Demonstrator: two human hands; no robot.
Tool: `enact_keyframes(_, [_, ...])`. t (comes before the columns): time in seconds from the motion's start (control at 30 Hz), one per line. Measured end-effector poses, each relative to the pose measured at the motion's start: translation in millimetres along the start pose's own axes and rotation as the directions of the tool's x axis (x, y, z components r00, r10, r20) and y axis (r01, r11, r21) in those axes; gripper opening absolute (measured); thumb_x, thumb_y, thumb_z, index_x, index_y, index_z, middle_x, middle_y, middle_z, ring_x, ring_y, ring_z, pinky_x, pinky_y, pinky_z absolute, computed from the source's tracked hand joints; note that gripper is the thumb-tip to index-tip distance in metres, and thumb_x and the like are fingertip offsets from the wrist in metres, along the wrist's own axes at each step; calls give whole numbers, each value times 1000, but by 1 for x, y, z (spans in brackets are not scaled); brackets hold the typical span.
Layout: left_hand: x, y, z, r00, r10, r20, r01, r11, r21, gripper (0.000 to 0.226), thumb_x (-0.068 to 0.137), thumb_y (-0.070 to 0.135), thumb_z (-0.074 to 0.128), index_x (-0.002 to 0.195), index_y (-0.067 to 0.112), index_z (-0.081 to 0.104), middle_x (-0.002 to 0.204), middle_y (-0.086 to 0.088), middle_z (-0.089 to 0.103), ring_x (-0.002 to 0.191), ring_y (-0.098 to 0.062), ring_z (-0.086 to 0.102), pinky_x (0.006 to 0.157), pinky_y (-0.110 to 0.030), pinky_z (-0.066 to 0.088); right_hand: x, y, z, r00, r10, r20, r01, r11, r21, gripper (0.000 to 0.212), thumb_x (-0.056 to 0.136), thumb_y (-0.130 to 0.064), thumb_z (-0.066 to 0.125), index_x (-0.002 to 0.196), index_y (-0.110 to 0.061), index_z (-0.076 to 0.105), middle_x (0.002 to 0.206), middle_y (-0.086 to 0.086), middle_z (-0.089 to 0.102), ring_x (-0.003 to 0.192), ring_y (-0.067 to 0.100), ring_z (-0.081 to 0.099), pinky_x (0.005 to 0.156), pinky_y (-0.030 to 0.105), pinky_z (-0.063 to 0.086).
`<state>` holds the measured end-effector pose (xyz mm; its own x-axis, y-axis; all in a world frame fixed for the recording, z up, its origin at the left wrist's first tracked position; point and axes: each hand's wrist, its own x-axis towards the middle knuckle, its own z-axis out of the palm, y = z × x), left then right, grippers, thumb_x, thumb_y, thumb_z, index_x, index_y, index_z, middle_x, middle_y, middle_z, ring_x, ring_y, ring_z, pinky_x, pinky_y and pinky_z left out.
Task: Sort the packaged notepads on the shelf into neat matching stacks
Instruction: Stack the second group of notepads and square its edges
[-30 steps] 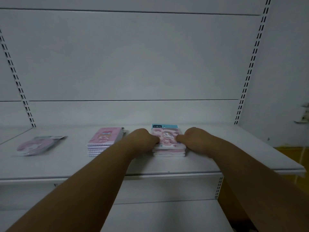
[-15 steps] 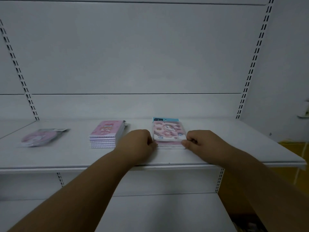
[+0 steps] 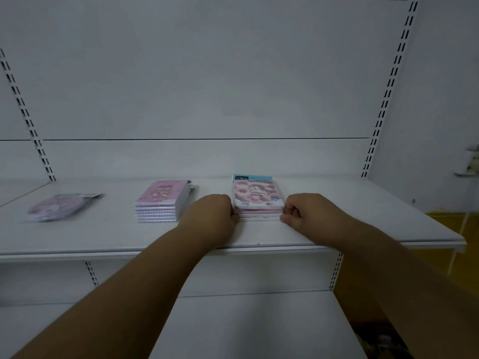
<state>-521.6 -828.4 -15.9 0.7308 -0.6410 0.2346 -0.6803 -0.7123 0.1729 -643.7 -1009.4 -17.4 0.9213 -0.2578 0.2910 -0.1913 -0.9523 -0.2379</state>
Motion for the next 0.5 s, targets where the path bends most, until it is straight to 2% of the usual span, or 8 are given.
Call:
enact_keyframes(0.17, [-1, 1, 0, 1000, 13, -20, -13, 1000, 10, 25, 97, 38, 50, 96, 16, 62, 82, 1, 56, 76, -16, 53, 67, -28, 41, -2, -1, 1, 1000, -4, -27, 4, 1000, 1, 15, 92, -32, 62, 84, -18, 63, 68, -15, 47, 72, 9, 48, 64, 23, 34])
enact_keyframes(0.37, [-5, 1, -2, 999, 31, -32, -30, 999, 29, 24, 98, 37, 48, 95, 16, 60, 82, 1, 53, 75, -15, 50, 66, -27, 39, -5, 0, 1, 995, 19, -101, -14, 999, 49, 15, 86, -30, 69, 75, -21, 66, 64, -14, 52, 61, 2, 48, 58, 12, 33])
enact_keyframes(0.5, [-4, 1, -4, 999, 37, -9, -36, 999, 26, 27, 97, 37, 47, 89, 15, 59, 79, 1, 55, 72, -15, 52, 64, -27, 42, -7, 0, -1, 996, 40, -82, -34, 996, 80, 15, 85, -31, 70, 77, -18, 66, 67, -12, 56, 64, 5, 51, 61, 20, 38])
